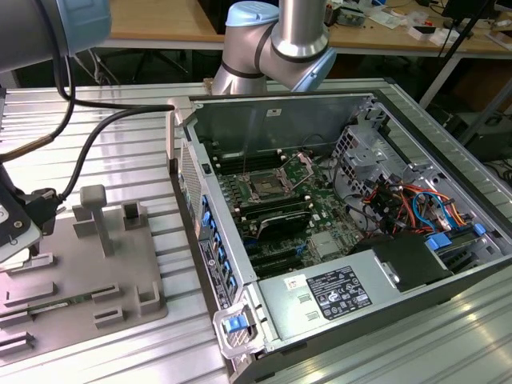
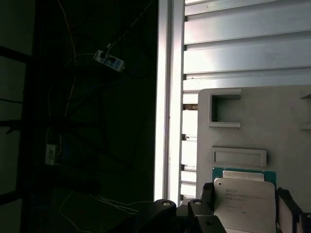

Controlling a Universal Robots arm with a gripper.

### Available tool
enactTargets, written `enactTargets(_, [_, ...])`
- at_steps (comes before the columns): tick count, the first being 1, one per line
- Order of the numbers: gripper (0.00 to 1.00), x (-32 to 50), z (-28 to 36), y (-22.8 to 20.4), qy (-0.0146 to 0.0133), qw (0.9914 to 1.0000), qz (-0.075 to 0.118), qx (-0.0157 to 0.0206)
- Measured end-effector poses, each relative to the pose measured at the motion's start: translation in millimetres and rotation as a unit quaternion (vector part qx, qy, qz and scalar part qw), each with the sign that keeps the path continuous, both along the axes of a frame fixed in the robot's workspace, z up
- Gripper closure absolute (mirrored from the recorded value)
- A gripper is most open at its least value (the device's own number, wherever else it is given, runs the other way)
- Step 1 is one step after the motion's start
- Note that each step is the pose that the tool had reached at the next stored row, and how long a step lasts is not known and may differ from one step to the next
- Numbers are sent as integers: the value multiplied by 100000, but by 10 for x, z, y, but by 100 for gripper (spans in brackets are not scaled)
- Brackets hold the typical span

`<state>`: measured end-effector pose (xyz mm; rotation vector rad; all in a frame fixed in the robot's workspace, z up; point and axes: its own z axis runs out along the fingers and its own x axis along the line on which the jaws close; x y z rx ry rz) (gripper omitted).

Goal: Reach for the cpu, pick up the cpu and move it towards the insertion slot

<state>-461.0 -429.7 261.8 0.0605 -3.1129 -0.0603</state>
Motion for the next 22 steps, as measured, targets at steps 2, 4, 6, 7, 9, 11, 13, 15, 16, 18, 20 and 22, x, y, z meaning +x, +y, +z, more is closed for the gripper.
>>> enactTargets(2, [45, 0, 8, 0, 2, 100000, 3, -1])
enactTargets(4, [45, 0, 13, 0, -3, 100000, 2, 0])
enactTargets(6, [45, 0, 24, -1, 4, 100000, 3, -1])
enactTargets(7, [45, 0, 29, -1, 4, 100000, 1, -2])
enactTargets(9, [45, 0, 37, -1, -1, 100000, 2, 0])
enactTargets(11, [45, 0, 47, -1, 3, 100000, 0, 0])
enactTargets(13, [45, 0, 61, -1, -2, 100000, 1, 1])
enactTargets(15, [45, 0, 71, -1, 1, 100000, 1, 1])
enactTargets(16, [45, 0, 77, -1, -2, 100000, 0, 2])
enactTargets(18, [45, 0, 90, -2, 5, 100000, 1, -3])
enactTargets(20, [45, 0, 99, -2, 0, 100000, 1, -1])
enactTargets(22, [45, 0, 113, -1, 4, 100000, 0, -2])
